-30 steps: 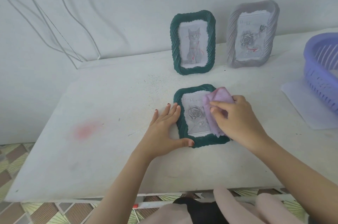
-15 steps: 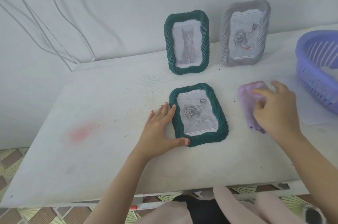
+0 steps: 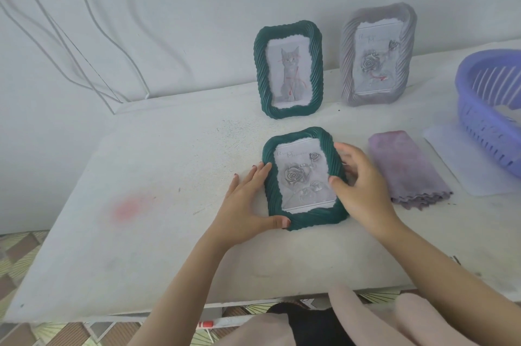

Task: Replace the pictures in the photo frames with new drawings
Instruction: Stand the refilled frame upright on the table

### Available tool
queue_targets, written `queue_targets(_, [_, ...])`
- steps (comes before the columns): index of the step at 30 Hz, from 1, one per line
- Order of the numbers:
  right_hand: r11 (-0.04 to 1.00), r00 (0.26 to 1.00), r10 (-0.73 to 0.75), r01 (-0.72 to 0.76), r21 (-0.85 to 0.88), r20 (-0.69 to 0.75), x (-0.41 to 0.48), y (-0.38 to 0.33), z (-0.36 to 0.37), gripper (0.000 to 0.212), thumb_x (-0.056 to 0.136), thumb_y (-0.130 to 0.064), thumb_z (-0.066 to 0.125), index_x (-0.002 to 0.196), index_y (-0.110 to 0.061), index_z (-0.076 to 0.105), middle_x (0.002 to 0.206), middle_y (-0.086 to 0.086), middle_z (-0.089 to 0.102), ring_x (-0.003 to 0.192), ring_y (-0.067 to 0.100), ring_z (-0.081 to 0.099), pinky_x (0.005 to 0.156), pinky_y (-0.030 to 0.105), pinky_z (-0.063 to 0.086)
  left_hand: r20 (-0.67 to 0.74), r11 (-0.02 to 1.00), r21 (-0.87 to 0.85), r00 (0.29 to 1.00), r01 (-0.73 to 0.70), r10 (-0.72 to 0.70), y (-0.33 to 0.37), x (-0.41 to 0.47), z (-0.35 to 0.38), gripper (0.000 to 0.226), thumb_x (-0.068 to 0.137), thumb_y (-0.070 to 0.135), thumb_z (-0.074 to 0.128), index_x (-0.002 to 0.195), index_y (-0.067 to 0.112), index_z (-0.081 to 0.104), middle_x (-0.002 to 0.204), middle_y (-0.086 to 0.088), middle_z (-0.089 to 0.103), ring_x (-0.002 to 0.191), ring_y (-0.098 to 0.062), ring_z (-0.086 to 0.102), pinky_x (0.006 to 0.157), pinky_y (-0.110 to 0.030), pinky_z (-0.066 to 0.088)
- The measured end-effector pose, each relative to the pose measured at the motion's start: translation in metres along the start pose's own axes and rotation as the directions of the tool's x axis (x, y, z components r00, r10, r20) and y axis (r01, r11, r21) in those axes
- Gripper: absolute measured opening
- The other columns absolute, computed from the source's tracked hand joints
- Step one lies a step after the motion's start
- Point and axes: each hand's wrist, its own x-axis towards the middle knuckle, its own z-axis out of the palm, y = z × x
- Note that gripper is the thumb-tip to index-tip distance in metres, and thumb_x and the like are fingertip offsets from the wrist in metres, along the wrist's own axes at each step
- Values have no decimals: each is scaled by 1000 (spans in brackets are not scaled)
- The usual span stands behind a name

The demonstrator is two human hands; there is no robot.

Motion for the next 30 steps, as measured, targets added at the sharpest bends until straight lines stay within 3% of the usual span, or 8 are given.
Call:
queue_targets(4, [879,973,158,-216,426,166,5,-5,-6,58,78,17,50,114,-28,57,93,3,65,79,14,59,66,20,50,20,993,-118,1000,-12,14,2,1,-3,105,60,44,77,143,44,12,153,17,10,138,12,-2,114,-24,-9])
queue_targets(6, [830,963,165,-254,496,215,5,-5,-6,58,79,19,48,114,-26,60,86,4,67,76,16,59,66,23,51,19,934,-357,1000,-7,14,3,1,-8,97,63,30,78,143,40,24,150,18,27,138,8,16,116,-30,8])
queue_targets(8, [788,957,156,-270,553,245,6,-2,-6,59,79,19,45,113,-27,60,86,3,67,79,17,60,69,27,52,-42,804,-595,999,-7,-23,3,1,-14,79,69,16,71,136,36,36,142,13,43,133,6,32,105,-22,33])
queue_targets(11, [705,946,110,-291,647,305,7,-1,-6,60,80,19,43,117,-26,56,91,5,66,83,19,60,68,26,54,-114,698,-715,991,-35,-66,2,0,-22,62,74,9,63,128,35,47,136,8,51,127,-3,45,94,-19,46])
queue_targets(16, [739,921,3,-264,620,389,8,-7,-2,66,81,20,40,118,-34,53,92,8,64,79,18,60,66,25,53,-105,591,-806,991,-35,-84,6,4,-24,43,73,2,58,111,21,61,104,2,67,87,-18,62,71,-29,54])
queue_targets(23, [815,904,-110,-157,558,414,21,-24,2,61,85,-6,51,119,-55,41,84,13,57,75,21,53,67,25,48,-144,593,-799,989,-95,-35,6,4,-43,43,72,-3,55,104,26,64,97,3,67,79,-17,61,66,-29,53])
queue_targets(27, [836,910,-127,-117,537,396,39,-34,9,47,92,-23,46,123,-57,34,83,-4,64,71,12,58,64,23,47,-168,606,-784,986,-137,6,7,4,-59,43,73,-4,55,105,24,63,98,3,65,78,-17,61,66,-30,52])
queue_targets(30, [834,872,-174,-117,540,457,48,-44,16,46,86,-45,41,127,-59,26,110,-17,64,87,5,65,69,23,51,-204,611,-772,979,-176,25,9,5,-69,47,75,-4,54,112,24,56,102,3,65,79,-16,62,65,-29,51])
